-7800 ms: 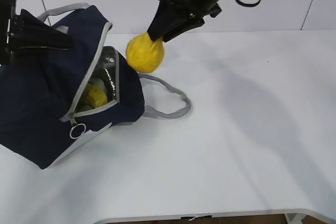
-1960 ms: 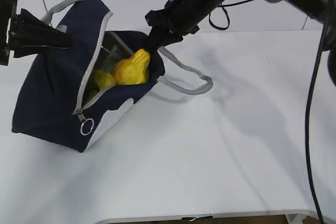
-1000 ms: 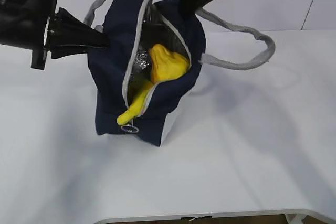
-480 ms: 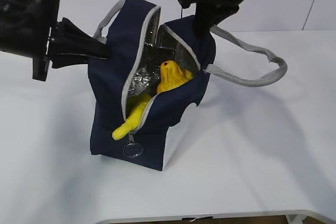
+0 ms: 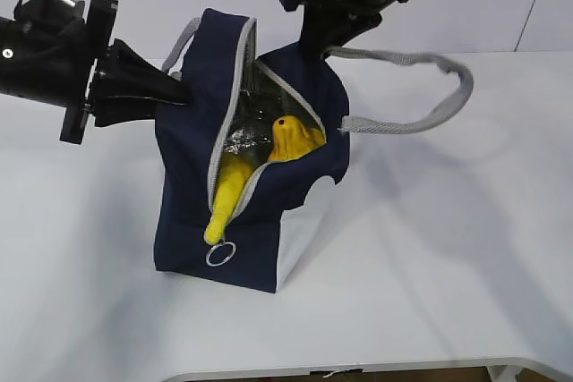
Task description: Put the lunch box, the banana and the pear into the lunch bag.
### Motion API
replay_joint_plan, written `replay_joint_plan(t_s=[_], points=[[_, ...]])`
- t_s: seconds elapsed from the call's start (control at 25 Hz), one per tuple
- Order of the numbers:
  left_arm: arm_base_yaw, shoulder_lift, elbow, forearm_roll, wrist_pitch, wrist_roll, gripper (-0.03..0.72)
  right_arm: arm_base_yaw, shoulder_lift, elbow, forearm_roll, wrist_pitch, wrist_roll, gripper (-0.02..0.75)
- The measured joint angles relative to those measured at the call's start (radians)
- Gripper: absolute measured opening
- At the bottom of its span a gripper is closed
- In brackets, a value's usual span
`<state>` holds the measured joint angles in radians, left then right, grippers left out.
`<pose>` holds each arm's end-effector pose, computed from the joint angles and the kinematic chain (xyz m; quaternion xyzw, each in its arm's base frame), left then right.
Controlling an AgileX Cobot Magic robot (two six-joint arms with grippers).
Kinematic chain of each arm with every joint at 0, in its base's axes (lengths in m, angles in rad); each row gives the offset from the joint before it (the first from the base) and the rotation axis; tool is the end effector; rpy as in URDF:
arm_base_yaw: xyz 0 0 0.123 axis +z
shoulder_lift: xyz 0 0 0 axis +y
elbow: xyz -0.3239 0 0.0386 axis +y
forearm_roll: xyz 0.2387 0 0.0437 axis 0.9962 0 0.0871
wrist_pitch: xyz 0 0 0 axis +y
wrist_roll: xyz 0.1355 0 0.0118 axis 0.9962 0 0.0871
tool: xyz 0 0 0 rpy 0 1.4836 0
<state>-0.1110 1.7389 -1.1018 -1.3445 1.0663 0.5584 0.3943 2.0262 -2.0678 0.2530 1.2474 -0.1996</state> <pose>0.3371 -0.1544 0.2719 -0.0390 0.8417 -0.5287 0.1021 0.4240 0.2114 0.3322 -0.2712 0.9280 0.1466 0.2091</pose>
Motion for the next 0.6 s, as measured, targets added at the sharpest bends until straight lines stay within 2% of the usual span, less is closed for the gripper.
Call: replay_joint_plan(t_s=[0.12, 0.24, 0.44, 0.6], points=[[0.006, 0.0, 0.0, -0.011, 0.006, 0.002, 0.23, 0.0, 0.0, -0.017, 0.046, -0.026, 0.0, 0.313], [0.034, 0.0, 0.0, -0.048, 0.053, 0.006, 0.31, 0.0, 0.0, -0.027, 0.068, -0.028, 0.0, 0.372], [0.134, 0.0, 0.0, -0.07, 0.103, 0.018, 0.33, -0.002, -0.012, -0.029, 0.072, -0.028, 0.0, 0.39], [0.214, 0.0, 0.0, -0.043, 0.105, 0.021, 0.332, -0.004, -0.052, -0.029, 0.072, -0.019, 0.0, 0.391]])
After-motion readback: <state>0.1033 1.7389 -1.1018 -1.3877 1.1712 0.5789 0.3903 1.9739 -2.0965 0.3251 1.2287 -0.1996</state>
